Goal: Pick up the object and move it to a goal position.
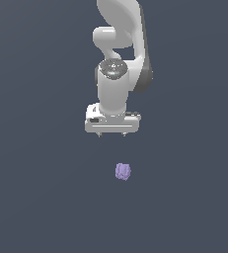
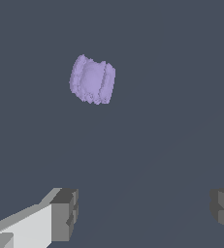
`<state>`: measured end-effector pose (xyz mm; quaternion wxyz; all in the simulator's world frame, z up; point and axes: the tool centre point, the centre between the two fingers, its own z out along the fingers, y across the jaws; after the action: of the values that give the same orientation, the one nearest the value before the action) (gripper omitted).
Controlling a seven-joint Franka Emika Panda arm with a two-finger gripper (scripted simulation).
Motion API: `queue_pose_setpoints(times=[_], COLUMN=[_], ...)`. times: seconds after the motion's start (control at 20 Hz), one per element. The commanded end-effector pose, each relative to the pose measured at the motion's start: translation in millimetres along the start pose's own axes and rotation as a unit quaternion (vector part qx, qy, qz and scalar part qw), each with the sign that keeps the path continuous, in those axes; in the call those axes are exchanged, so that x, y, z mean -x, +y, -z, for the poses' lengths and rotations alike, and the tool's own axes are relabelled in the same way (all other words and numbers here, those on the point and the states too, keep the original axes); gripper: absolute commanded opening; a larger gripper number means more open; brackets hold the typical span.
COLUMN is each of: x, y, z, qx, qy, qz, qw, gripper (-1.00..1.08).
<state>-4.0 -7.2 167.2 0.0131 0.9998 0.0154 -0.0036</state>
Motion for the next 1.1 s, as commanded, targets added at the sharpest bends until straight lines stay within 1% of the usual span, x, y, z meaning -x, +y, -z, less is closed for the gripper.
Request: queue_pose_setpoints(times=[0.0,0.45,0.75,1.05], x=[0.0,7.1,6.7,1.2], y=[0.0,-6.7,-6.8,-8.9], z=[0.0,-6.0,-6.1,-8.5], qx=[0.000,0.006,0.006,0.007], qy=[0.000,-0.013,-0.013,-0.013], qz=[0.000,0.020,0.022,0.050], qw=[1.0000,0.9997,0.9997,0.9987], gripper=[1.00,1.00,1.00,1.00])
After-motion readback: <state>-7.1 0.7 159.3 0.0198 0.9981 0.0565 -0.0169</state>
